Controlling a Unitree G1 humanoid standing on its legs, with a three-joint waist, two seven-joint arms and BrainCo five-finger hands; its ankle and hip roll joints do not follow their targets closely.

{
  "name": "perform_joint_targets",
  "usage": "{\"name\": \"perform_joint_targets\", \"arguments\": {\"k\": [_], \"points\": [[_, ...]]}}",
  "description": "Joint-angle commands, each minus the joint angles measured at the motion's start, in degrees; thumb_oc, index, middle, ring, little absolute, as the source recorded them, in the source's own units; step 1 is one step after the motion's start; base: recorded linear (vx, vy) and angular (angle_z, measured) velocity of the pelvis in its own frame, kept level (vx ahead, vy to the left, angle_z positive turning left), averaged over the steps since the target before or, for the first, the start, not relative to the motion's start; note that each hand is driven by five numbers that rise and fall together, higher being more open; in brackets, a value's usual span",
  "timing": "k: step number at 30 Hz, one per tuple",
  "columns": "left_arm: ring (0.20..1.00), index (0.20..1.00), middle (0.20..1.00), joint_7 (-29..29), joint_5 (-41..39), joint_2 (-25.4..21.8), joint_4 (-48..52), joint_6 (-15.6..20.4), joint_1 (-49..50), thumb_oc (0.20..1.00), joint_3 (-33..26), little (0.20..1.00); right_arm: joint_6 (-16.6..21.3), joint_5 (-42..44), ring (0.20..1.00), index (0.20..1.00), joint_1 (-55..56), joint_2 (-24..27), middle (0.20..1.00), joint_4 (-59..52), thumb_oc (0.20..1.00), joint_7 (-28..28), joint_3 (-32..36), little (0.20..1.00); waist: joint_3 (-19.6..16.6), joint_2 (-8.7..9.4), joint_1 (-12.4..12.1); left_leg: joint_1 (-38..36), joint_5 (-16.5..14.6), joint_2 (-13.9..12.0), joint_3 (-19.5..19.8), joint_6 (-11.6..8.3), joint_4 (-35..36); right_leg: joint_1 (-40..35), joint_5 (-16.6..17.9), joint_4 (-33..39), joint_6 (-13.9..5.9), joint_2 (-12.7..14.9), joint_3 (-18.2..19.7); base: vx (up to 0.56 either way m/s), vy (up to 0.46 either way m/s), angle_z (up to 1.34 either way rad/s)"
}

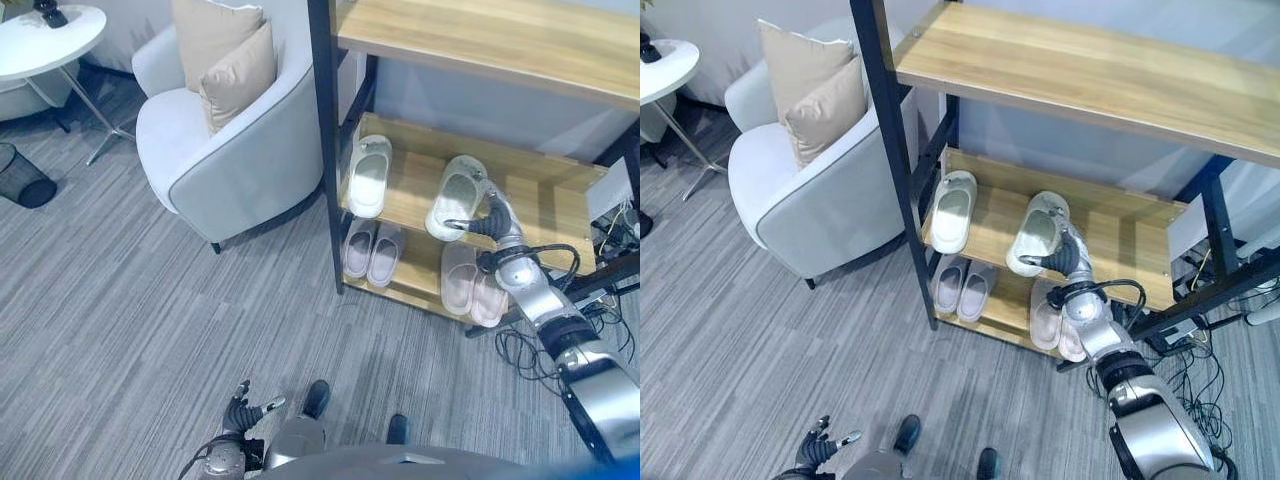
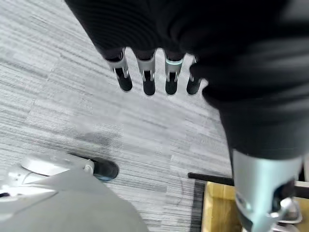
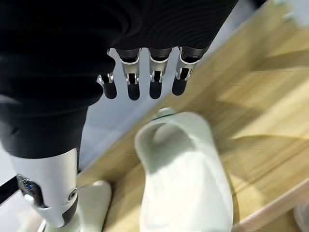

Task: Arrange the slippers neatly on the shoe rack.

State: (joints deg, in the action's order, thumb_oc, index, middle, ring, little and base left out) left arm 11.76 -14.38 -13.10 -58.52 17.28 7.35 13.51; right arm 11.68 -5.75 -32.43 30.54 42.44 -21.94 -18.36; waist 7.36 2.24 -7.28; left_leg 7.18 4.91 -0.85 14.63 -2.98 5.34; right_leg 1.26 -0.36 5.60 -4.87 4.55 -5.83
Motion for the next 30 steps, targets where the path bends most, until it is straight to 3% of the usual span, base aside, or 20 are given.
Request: {"name": "perform_joint_targets", "arguments": {"k": [1, 9, 16, 20, 30], "points": [[1.0, 1.0, 1.0, 1.4, 0.4, 0.2, -0.5, 2.5, -3.7, 1.0, 3.5, 1.0, 2.0, 1.8, 1.0, 1.0, -4.0, 5.4, 1.0, -3.1, 1.0, -5.4, 2.4, 1.0, -0.2, 0.11, -1.1, -1.2, -4.1, 3.1, -0.2, 1.02, -0.3, 1.1, -0.1, -0.6, -2.92, 0.5, -4.1, -0.02, 0.035, 0.0], [1.0, 1.0, 1.0, 2.0, 0.4, 0.7, -0.4, 3.2, -4.7, 1.0, 5.9, 1.0, 2.5, 5.9, 1.0, 1.0, -9.0, 10.6, 1.0, 5.2, 1.0, -10.5, 6.3, 1.0, 0.5, -1.3, -1.1, 3.9, -2.4, 4.0, 1.2, -0.14, -0.3, 5.4, 0.6, -0.6, -3.22, 1.1, -5.4, 0.0, 0.018, 0.1], [1.0, 1.0, 1.0, 2.1, -1.4, 0.5, -0.8, 3.5, -5.6, 1.0, 6.5, 1.0, 2.9, 10.6, 1.0, 1.0, -15.1, 13.6, 1.0, 10.2, 1.0, -9.2, 3.9, 1.0, 1.7, -1.67, -1.6, 7.1, -1.6, 4.1, 1.1, -0.61, -0.3, 8.5, 1.1, -0.6, -3.62, 1.4, -5.4, 0.01, 0.01, 0.02], [1.0, 1.0, 1.0, 2.3, -2.0, 0.2, 0.1, 3.9, -6.9, 1.0, 6.9, 1.0, 3.8, 13.5, 1.0, 1.0, -16.7, 14.1, 1.0, 9.6, 1.0, -10.0, 5.2, 1.0, 2.1, -1.44, -1.7, 8.6, -1.5, 4.4, 1.1, -0.82, -0.3, 9.6, 1.2, -0.6, -3.78, 1.6, -5.8, 0.04, 0.024, 0.02], [1.0, 1.0, 1.0, 2.8, -3.4, -1.4, 3.2, 4.8, -8.9, 1.0, 7.7, 1.0, 2.6, 13.1, 1.0, 1.0, -22.4, 18.2, 1.0, 15.4, 1.0, -9.2, 1.2, 1.0, 4.4, -0.04, -2.8, 12.5, -0.6, 5.0, 2.0, -1.47, -0.3, 12.5, 1.7, -0.6, -4.37, 1.9, -7.2, 0.01, 0.006, 0.06]]}}
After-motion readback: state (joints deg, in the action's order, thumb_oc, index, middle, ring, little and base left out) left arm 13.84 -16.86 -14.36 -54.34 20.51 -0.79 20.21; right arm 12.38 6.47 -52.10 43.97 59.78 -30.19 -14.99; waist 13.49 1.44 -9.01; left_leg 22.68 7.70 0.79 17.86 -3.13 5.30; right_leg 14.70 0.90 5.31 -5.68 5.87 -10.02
